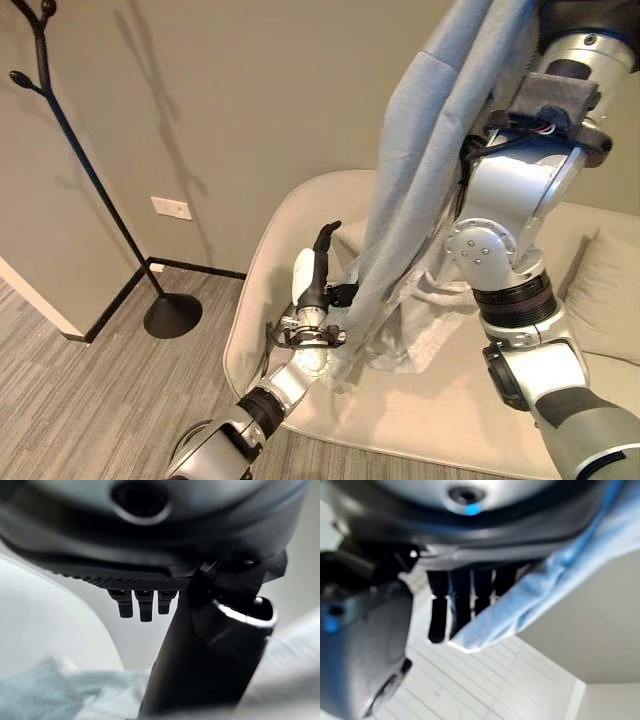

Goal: Hang the clothes on the sofa on the clothes rack.

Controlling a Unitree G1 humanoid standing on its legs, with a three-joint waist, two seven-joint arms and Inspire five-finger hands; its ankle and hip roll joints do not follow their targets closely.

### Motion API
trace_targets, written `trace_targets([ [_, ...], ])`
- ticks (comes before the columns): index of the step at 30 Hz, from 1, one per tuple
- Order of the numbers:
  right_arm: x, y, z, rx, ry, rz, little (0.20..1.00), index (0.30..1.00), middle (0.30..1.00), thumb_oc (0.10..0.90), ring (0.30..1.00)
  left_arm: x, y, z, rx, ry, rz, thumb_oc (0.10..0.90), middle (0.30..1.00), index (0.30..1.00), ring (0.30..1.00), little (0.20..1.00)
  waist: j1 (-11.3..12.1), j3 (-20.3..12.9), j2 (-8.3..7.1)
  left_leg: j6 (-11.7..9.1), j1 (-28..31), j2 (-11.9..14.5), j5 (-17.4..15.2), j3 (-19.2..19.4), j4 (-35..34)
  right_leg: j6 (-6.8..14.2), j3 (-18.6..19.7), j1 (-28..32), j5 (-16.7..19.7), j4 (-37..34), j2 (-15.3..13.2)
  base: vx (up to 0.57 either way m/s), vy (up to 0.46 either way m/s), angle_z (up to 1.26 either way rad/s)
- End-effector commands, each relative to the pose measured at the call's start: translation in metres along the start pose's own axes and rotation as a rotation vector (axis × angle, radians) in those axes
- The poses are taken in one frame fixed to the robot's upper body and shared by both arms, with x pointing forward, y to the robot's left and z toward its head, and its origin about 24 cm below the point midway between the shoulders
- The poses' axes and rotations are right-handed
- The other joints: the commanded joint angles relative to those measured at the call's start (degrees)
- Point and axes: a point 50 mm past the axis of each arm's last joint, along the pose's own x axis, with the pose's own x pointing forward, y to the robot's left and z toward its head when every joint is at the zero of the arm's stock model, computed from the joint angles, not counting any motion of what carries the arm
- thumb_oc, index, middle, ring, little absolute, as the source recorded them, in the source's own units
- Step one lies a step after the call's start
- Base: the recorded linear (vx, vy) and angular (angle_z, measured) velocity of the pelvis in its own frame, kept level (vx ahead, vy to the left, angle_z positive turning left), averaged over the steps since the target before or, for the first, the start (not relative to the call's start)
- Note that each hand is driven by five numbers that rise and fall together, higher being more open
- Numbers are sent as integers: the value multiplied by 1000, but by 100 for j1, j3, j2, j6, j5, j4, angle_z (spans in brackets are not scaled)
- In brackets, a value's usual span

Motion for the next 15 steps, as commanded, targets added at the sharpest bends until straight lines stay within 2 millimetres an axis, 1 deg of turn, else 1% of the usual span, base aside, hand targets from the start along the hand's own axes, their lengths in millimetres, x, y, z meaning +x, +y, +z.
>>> trace_targets([
  [1, 19, 32, 8, 31, -104, 123, 300, 300, 300, 400, 300, 23, -33, 61, -71, -207, -49, 800, 900, 900, 900, 900, 172, -568, -61, -584, 539, 722, -542, 268, 23, 328, 50, -12, -324, 33, -187, 0, 0, 0],
  [2, 17, 33, 6, 33, -95, 128, 300, 300, 300, 400, 300, 23, -38, 66, -109, -199, -61, 800, 900, 900, 900, 900, 136, -564, -45, -583, 542, 722, -538, 288, 23, 327, 64, -20, -316, 33, -187, -18, -18, -5],
  [4, 15, 34, 3, 23, -77, 126, 300, 300, 300, 400, 300, 21, -49, 77, -272, -136, -92, 800, 900, 900, 900, 900, 63, -547, -5, -579, 572, 726, -555, 329, 23, 330, 107, -14, -298, 33, -182, -15, -19, -14],
  [5, 15, 34, 3, 23, -77, 120, 300, 300, 300, 400, 300, 21, -51, 81, -313, -131, -107, 800, 900, 900, 900, 900, 53, -555, -4, -574, 558, 721, -545, 341, 23, 324, 120, -35, -288, 33, -183, -21, -32, -18],
  [6, 18, 31, 2, 21, -79, 101, 300, 300, 300, 400, 300, 15, -58, 87, -434, -105, -179, 800, 900, 900, 900, 900, 39, -524, 24, -575, 585, 731, -570, 352, 23, 321, 141, -15, -294, 33, -175, -29, -37, -13],
  [10, 25, 24, 6, 3, -97, 68, 300, 300, 300, 400, 300, 2, -61, 91, -556, -102, -318, 800, 900, 900, 900, 900, 98, -499, 21, -569, 567, 746, -564, 339, 23, 298, 145, -27, -308, 33, -163, -19, -36, -3],
  [11, 27, 23, 8, -2, -107, 64, 300, 300, 300, 400, 300, 0, -62, 91, -566, -102, -346, 745, 818, 818, 818, 818, 112, -487, 24, -571, 563, 752, -562, 330, 23, 294, 142, -21, -316, 33, -157, -14, -39, 0],
  [12, 28, 21, 10, -10, -114, 59, 300, 300, 300, 400, 300, -3, -63, 91, -580, -98, -370, 565, 547, 547, 547, 547, 125, -482, 21, -574, 564, 756, -559, 320, 23, 292, 133, -15, -324, 33, -151, -14, -38, 0],
  [13, 30, 19, 11, -22, -122, 49, 300, 300, 300, 400, 300, -6, -65, 92, -588, -101, -404, 400, 300, 300, 300, 300, 142, -476, 26, -578, 562, 767, -555, 305, 23, 286, 118, -5, -334, 33, -147, -14, -36, 0],
  [15, 35, 14, 13, -28, -136, 21, 300, 300, 300, 400, 300, -9, -67, 95, -586, -108, -461, 400, 300, 300, 300, 300, 182, -466, 13, -584, 544, 780, -555, 246, 23, 275, 71, 22, -358, 33, -127, -22, -44, 1],
])
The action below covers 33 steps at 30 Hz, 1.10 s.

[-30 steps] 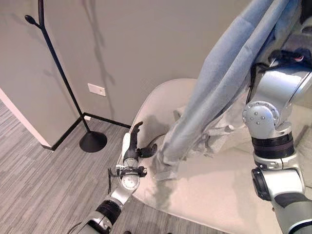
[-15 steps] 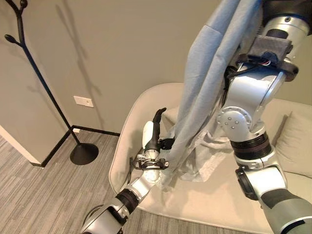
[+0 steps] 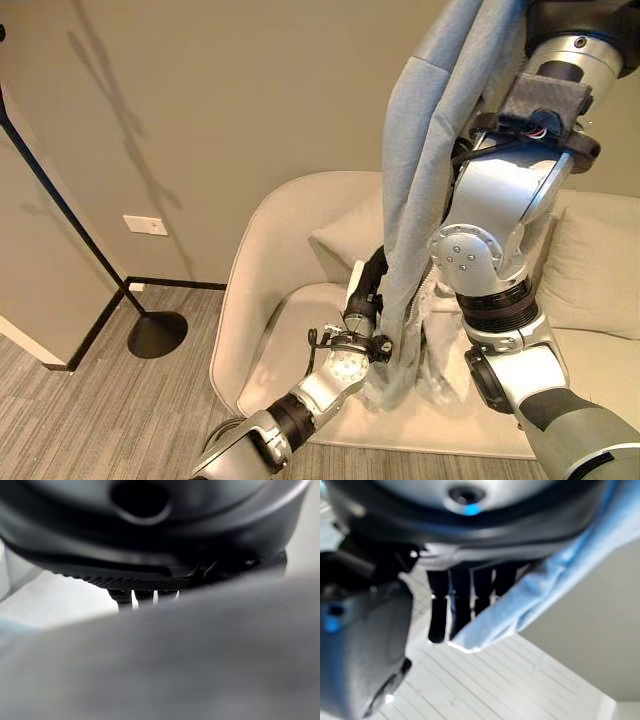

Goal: Hang the clothes on the sofa on the clothes rack.

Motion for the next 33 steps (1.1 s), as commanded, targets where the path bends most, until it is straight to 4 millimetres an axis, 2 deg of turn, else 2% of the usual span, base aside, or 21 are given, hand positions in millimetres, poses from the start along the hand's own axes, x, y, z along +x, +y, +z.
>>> trace_targets([
  [1, 30, 15, 2, -28, -76, 61, 300, 300, 300, 400, 300, 16, -43, 54, -89, -218, -189, 400, 300, 300, 300, 300, 324, -381, -128, -570, 516, 723, -516, 80, 25, 275, -88, 78, -382, 32, -175, -39, -48, 6],
  [3, 32, 10, 6, -60, -75, 54, 300, 300, 300, 400, 300, 18, -33, 54, -134, -188, -162, 400, 300, 300, 300, 300, 370, -365, -127, -571, 489, 728, -494, 15, 25, 258, -143, 110, -402, 32, -156, -50, -52, 13],
  [4, 33, -1, 14, -86, -96, 33, 300, 300, 300, 400, 300, 17, -18, 51, -168, -169, -130, 400, 300, 300, 300, 300, 430, -357, -112, -574, 483, 741, -481, -23, 25, 249, -190, 130, -424, 32, -145, -37, -44, 23],
  [11, 39, -12, 32, -158, -152, 26, 300, 300, 300, 400, 300, 10, 6, 53, -240, -169, -103, 400, 300, 300, 300, 300, 550, -337, -112, -597, 454, 767, -439, -121, 25, 231, -284, 169, -453, 32, -103, -17, -36, 9],
  [16, 44, -14, 41, -208, -169, 64, 300, 300, 300, 400, 300, 4, 33, 64, -193, -244, -44, 400, 300, 300, 300, 300, 629, -332, -115, -637, 439, 811, -401, -149, 25, 214, -322, 188, -490, 32, -57, -8, -44, 11],
  [18, 42, -16, 45, -256, -143, 118, 300, 300, 300, 400, 300, -3, 64, 84, -197, -353, 62, 400, 300, 300, 300, 300, 669, -319, -109, -668, 453, 855, -372, -154, 25, 199, -322, 203, -514, 32, -23, -15, -71, -1],
  [20, 40, -18, 46, -269, -131, 132, 300, 300, 300, 400, 300, -5, 72, 90, -191, -380, 93, 400, 300, 300, 300, 300, 672, -318, -109, -675, 454, 863, -364, -154, 25, 194, -325, 201, -518, 32, -14, -8, -42, 0],
  [23, 23, -31, 50, -312, -57, 187, 300, 300, 300, 400, 300, -21, 116, 121, -142, -550, 281, 400, 300, 300, 300, 300, 689, -316, -83, -722, 488, 914, -327, -124, 25, 165, -323, 231, -565, 32, 39, -8, -54, 1],
  [24, 23, -32, 50, -311, -55, 186, 300, 300, 300, 400, 300, -22, 116, 121, -140, -548, 283, 400, 300, 300, 300, 300, 682, -330, -86, -723, 485, 915, -325, -124, 25, 163, -323, 228, -565, 32, 40, -4, -43, -1],
  [27, 7, -40, 52, -295, -9, 197, 300, 300, 300, 400, 300, -36, 140, 140, -97, -655, 403, 400, 300, 300, 300, 300, 697, -331, -59, -751, 503, 947, -298, -107, 25, 145, -313, 230, -588, 32, 68, -6, -32, 1],
  [29, -10, -46, 52, -282, 46, 211, 300, 300, 300, 400, 300, -49, 155, 152, -33, -729, 502, 400, 300, 300, 300, 300, 692, -357, -52, -783, 517, 985, -273, -77, 25, 133, -296, 231, -605, 32, 100, -3, -81, 2],
  [30, -25, -52, 53, -289, 105, 224, 300, 300, 300, 400, 300, -63, 166, 165, 27, -804, 579, 400, 300, 300, 300, 300, 699, -375, -48, -812, 543, 1034, -248, -54, 25, 114, -281, 239, -623, 32, 142, -7, -111, 0],
  [32, -29, -58, 55, -299, 122, 212, 300, 300, 300, 400, 300, -76, 176, 173, 117, -855, 660, 400, 300, 300, 300, 300, 711, -388, -71, -840, 567, 1099, -211, -16, 25, 86, -252, 244, -650, 32, 212, -25, -125, -5],
  [33, -24, -54, 55, -296, 109, 237, 300, 300, 300, 400, 300, -89, 189, 188, 254, -931, 759, 400, 300, 300, 300, 300, 743, -363, -78, -854, 588, 1140, -158, 23, 25, 79, -202, 225, -650, 32, 256, -34, -92, -3],
])
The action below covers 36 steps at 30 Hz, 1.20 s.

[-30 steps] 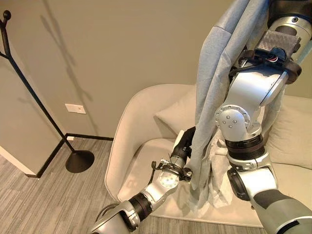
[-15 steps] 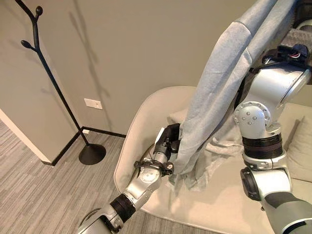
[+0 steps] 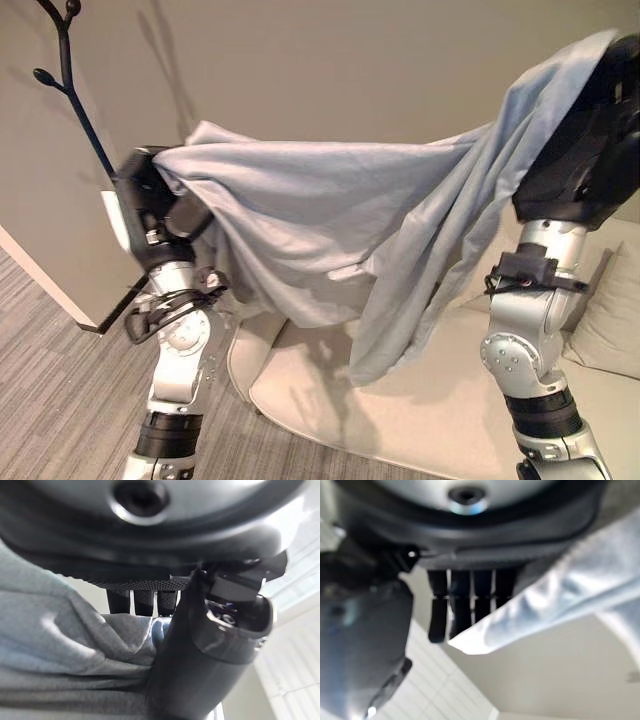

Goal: Hang the clothes on the sofa on the clothes rack.

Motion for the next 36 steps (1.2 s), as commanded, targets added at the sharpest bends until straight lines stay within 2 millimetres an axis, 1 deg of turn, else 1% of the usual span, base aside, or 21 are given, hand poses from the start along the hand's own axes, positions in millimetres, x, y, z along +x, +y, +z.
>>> trace_targets([
  [1, 49, 49, 43, 60, -285, 263, 300, 300, 300, 400, 300, 21, -20, 45, 91, -363, -65, 400, 300, 300, 300, 300, 210, -479, 40, -667, 534, 972, -199, 334, 25, 202, 119, 4, -471, 34, 72, -19, -63, 1],
  [3, 47, 50, 43, 66, -285, 273, 300, 300, 300, 400, 300, 24, -14, 50, 125, -399, -43, 400, 300, 300, 300, 300, 227, -475, 34, -664, 536, 961, -187, 333, 25, 206, 134, -1, -461, 34, 72, 12, -10, -21],
  [5, 40, 51, 43, 65, -291, 278, 300, 300, 300, 400, 300, 30, -6, 68, 171, -515, 23, 400, 300, 300, 300, 300, 299, -407, 24, -654, 573, 910, -125, 324, 25, 231, 82, 49, -468, 34, 29, 15, 14, -25],
  [9, 25, 44, 45, 67, -306, 246, 300, 300, 300, 400, 300, 28, -3, 75, 164, -565, 68, 400, 300, 300, 300, 300, 282, -300, 1, -684, 516, 876, -27, 378, 25, 244, -99, 112, -457, 34, -77, -1, 66, 18],
  [10, 20, 45, 46, 70, -308, 247, 300, 300, 300, 400, 300, 26, 0, 74, 196, -576, 79, 400, 300, 300, 300, 300, 291, -274, -32, -680, 514, 898, -132, 432, 200, 248, -135, 153, -451, 34, -117, 46, 104, 28],
  [13, 14, 46, 48, 60, -312, 254, 300, 300, 300, 400, 300, 24, 2, 77, 233, -611, 95, 400, 300, 300, 300, 300, 324, -192, -165, -689, 370, 1121, -424, 416, 842, 261, -116, 236, -439, 34, -178, 25, 124, 21],
  [15, 14, 48, 48, 69, -312, 260, 300, 300, 300, 400, 300, 24, 2, 79, 244, -638, 108, 400, 300, 300, 300, 300, 347, -172, -183, -691, 346, 1248, -431, 411, 954, 298, -56, 204, -429, 34, -226, 2, 198, 1],
  [18, 15, 52, 49, 68, -317, 273, 300, 300, 300, 400, 300, 25, -2, 83, 229, -683, 133, 400, 300, 300, 300, 300, 388, -130, -213, -735, 329, 1514, -173, 220, 970, 383, -3, 87, -413, 34, -414, -20, 248, -6],
  [19, 15, 52, 49, 67, -318, 273, 300, 300, 300, 400, 300, 26, -2, 83, 228, -685, 133, 400, 300, 300, 300, 300, 384, -137, -224, -726, 308, 1500, -135, 217, 947, 376, -8, 62, -398, 34, -424, -24, 221, -13],
  [21, 15, 55, 51, 56, -331, 274, 300, 300, 300, 400, 300, 27, -7, 85, 197, -704, 144, 400, 300, 300, 300, 300, 398, -124, -218, -761, 322, 1625, -6, -107, 872, 488, -33, 1, -387, 34, -572, -5, 448, -1],
  [22, 17, 57, 54, 33, -349, 277, 300, 300, 300, 400, 300, 27, -12, 87, 169, -714, 142, 400, 300, 300, 300, 300, 405, -110, -143, -803, 227, 1595, -107, -645, 920, 609, -2, -52, -342, 34, -757, 25, 674, 31],
  [23, 17, 58, 55, 18, -358, 277, 300, 300, 300, 400, 300, 27, -14, 88, 166, -717, 135, 400, 300, 300, 300, 300, 384, -123, -95, -809, 220, 1537, -349, -781, 938, 672, -2, -49, -306, 34, -864, -14, 1221, 62],
  [24, 16, 56, 60, -72, -389, 261, 300, 300, 300, 400, 300, 29, -31, 87, 119, -706, 76, 400, 300, 300, 300, 300, 240, -106, -23, -676, 3, 1148, -1192, -779, 1113, 975, -157, -100, 30, 34, -1449, -31, 887, 61],
  [25, 15, 56, 60, -74, -391, 260, 300, 300, 300, 400, 300, 29, -32, 87, 117, -707, 75, 400, 300, 300, 300, 300, 239, -111, -52, -652, -34, 1107, -1180, -790, 1128, 985, -160, -122, 50, 34, -1489, -65, 998, 66],
  [27, 12, 54, 63, -125, -406, 241, 300, 300, 300, 400, 300, 31, -47, 85, 106, -697, 19, 400, 300, 300, 300, 300, 144, -78, -61, -387, -138, 642, -1419, -749, 1069, 1128, -174, -308, 677, 34, -1895, -90, 624, 66],
  [28, 12, 53, 63, -114, -410, 226, 300, 300, 300, 400, 300, 31, -49, 87, 109, -713, 9, 400, 300, 300, 300, 300, 142, -57, -107, -255, -135, 454, -1413, -683, 988, 1099, -199, -419, 872, 34, -2026, -146, 571, 24],
  [29, 12, 55, 61, -100, -418, 212, 300, 300, 300, 400, 300, 29, -51, 89, 106, -733, -5, 400, 300, 300, 300, 300, 154, 36, -103, -173, -109, 340, -1418, -529, 925, 1096, -407, -533, 1324, 59, -2148, -178, 519, -8],
  [30, 13, 59, 60, -75, -435, 206, 300, 300, 300, 400, 300, 29, -51, 91, 105, -745, -2, 400, 300, 300, 300, 300, 208, 132, -61, -69, -101, 257, -1396, -406, 864, 1068, -691, -650, 1406, 145, -2213, -169, 570, -21],
  [31, 13, 62, 60, -56, -448, 203, 300, 300, 300, 400, 300, 30, -51, 92, 112, -759, 1, 400, 300, 300, 300, 300, 219, 173, 7, -28, -57, 181, -1390, -347, 764, 1092, -832, -680, 1247, 270, -2167, -176, 573, -47],
  [32, 13, 64, 58, -53, -448, 208, 300, 300, 300, 400, 300, 30, -52, 93, 121, -773, 3, 400, 300, 300, 300, 300, 158, 235, 47, 25, 2, 113, -1282, -222, 611, 938, -944, -760, 957, 599, -1995, -134, 471, -59],
  [36, 16, 70, 60, -81, -471, 242, 300, 300, 300, 400, 300, 28, -60, 94, 118, -781, -21, 400, 300, 300, 300, 300, 114, 235, 85, 110, 150, -102, -901, -133, 40, 588, -673, -982, -293, 1766, -937, -102, 317, -29],
])
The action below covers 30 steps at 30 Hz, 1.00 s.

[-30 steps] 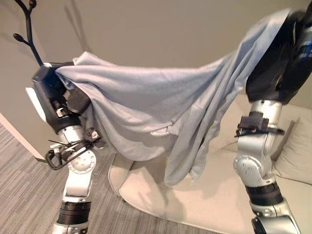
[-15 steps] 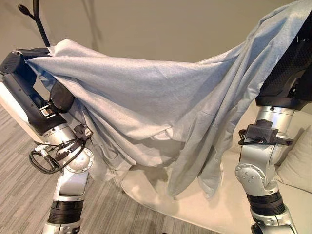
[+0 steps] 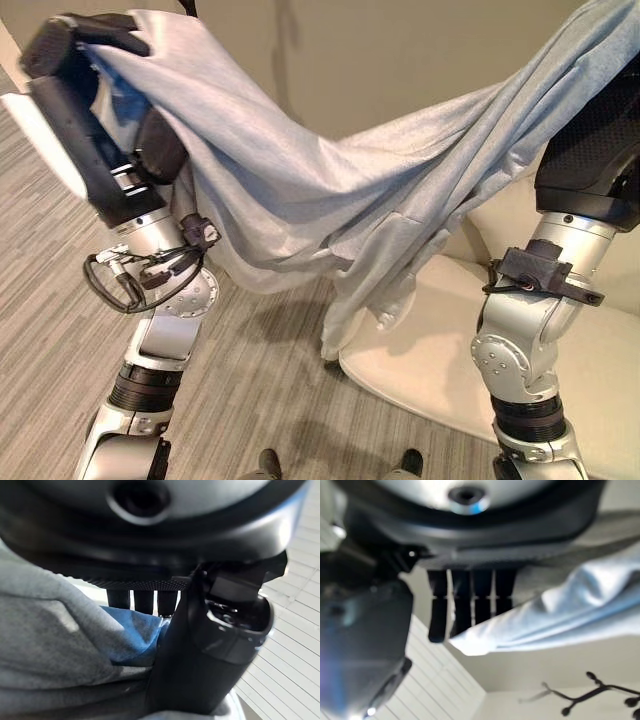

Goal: Hang the clothes on the sofa on the clothes rack.

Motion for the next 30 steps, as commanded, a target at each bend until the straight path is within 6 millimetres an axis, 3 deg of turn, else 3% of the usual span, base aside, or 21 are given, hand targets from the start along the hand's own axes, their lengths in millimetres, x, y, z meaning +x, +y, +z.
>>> trace_targets([
  [1, 24, 19, 31, -41, -234, 174, 300, 300, 300, 400, 300, 25, -9, 44, -98, -280, -27, 400, 300, 300, 300, 300, -6, -769, -118, -510, 511, 58, -316, -150, -541, -51, 33, 391, -842, -237, 1182, -53, 191, -5],
  [4, 24, 18, 31, -71, -236, 187, 300, 300, 300, 400, 300, 23, -10, 42, -94, -267, -39, 400, 300, 300, 300, 300, 15, -889, -301, -540, 521, -145, -351, -110, -541, -262, 240, 499, -1151, -318, 1635, -3, 88, 9],
  [6, 20, 15, 30, -74, -223, 168, 300, 300, 300, 400, 300, 21, -8, 39, -73, -254, -47, 400, 300, 300, 300, 300, 48, -981, -430, -562, 553, -259, -436, -145, -489, -377, 444, 829, -1174, -874, 1745, 75, -3, -1],
  [7, 19, 13, 30, -76, -216, 163, 300, 300, 300, 400, 300, 19, -6, 37, -71, -243, -44, 400, 300, 300, 300, 300, 55, -975, -476, -581, 497, -266, -515, -145, -301, -341, 638, 931, -1078, -1106, 1816, 81, -11, -6],
  [8, 18, 10, 31, -96, -215, 154, 300, 300, 300, 400, 300, 16, -1, 37, -59, -240, -41, 400, 300, 300, 300, 300, 115, -954, -537, -615, 345, -291, -645, -39, 224, -400, 651, 1039, -946, -1402, 1771, 43, -7, -3],
  [9, 18, 10, 31, -97, -214, 153, 300, 300, 300, 400, 300, 15, 0, 37, -58, -239, -43, 400, 300, 300, 300, 300, 118, -953, -539, -622, 306, -272, -697, -37, 328, -406, 651, 1063, -929, -1440, 1778, 41, 24, -5],
  [10, 16, 8, 28, -111, -183, 150, 300, 300, 300, 400, 300, 12, 3, 33, -39, -221, -34, 400, 300, 300, 300, 300, 176, -921, -588, -690, -48, -159, -747, -59, 1069, -414, 648, 1238, -873, -1644, 1702, 7, 22, -4],
  [13, 13, 3, 28, -151, -156, 158, 300, 300, 300, 400, 300, 12, 4, 28, 2, -208, -28, 400, 300, 300, 300, 300, 105, -916, -612, -745, -308, 284, -698, 36, 1295, -358, 570, 1279, -854, -1759, 1552, 25, 69, -5],
  [15, 11, 1, 28, -168, -144, 160, 300, 300, 300, 400, 300, 13, 7, 28, 26, -217, -19, 400, 300, 300, 300, 300, 122, -1004, -609, -738, -175, 509, -537, -20, 969, -324, 598, 1280, -868, -1780, 1483, 149, 112, 2],
  [19, 14, -2, 29, -173, -152, 147, 300, 300, 300, 400, 300, 17, 12, 28, 89, -264, 2, 400, 300, 300, 300, 300, 97, -1076, -541, -974, 131, 1104, 391, -333, -224, -330, 743, 1319, -1000, -1819, 1373, 157, 172, -32],
  [21, 14, -5, 31, -206, -162, 135, 300, 300, 300, 400, 300, 18, 11, 28, 86, -273, 13, 400, 300, 300, 300, 300, 22, -1074, -446, -1129, 171, 1360, 738, -252, -541, -306, 756, 1360, -1072, -1827, 1287, 198, 303, -29],
  [22, 15, -8, 34, -239, -174, 134, 300, 300, 300, 400, 300, 17, 8, 29, 57, -274, 24, 400, 300, 300, 300, 300, -78, -1089, -316, -1196, 125, 1514, 787, 46, -541, -249, 745, 1433, -1099, -1825, 1168, 198, 319, -11],
  [23, 15, -8, 34, -240, -174, 134, 300, 300, 300, 400, 300, 17, 8, 29, 57, -274, 24, 400, 300, 300, 300, 300, -69, -1089, -314, -1196, 130, 1516, 785, 54, -541, -249, 752, 1433, -1098, -1825, 1169, 359, 496, -1],
  [24, 15, -8, 38, -271, -193, 147, 300, 300, 300, 400, 300, 17, 7, 31, 56, -287, 20, 400, 300, 300, 300, 300, -115, -1148, -140, -1252, 223, 1507, 659, 245, -541, -176, 744, 1575, -1113, -1813, 1040, 348, 420, -5],
  [25, 16, -8, 39, -286, -198, 146, 300, 300, 300, 400, 300, 16, 5, 31, 41, -286, 28, 400, 300, 300, 300, 300, -114, -1176, -66, -1259, 263, 1405, 587, 258, -541, -117, 706, 1685, -1122, -1827, 918, 448, 560, -10],
  [27, 14, -10, 41, -317, -200, 146, 300, 300, 300, 400, 300, 17, -3, 32, 39, -297, 8, 400, 300, 300, 300, 300, -160, -1173, -25, -1219, 105, 1194, 430, 243, -228, -41, 671, 1802, -1021, -1783, 686, 306, 412, -1],
  [30, 15, -12, 39, -345, -203, 131, 300, 300, 300, 400, 300, 20, -9, 32, 64, -328, -1, 400, 300, 300, 300, 300, -165, -1187, -27, -925, 38, 779, 77, 268, -32, 115, 715, 1694, -633, -1451, 269, 257, 423, 40],
])
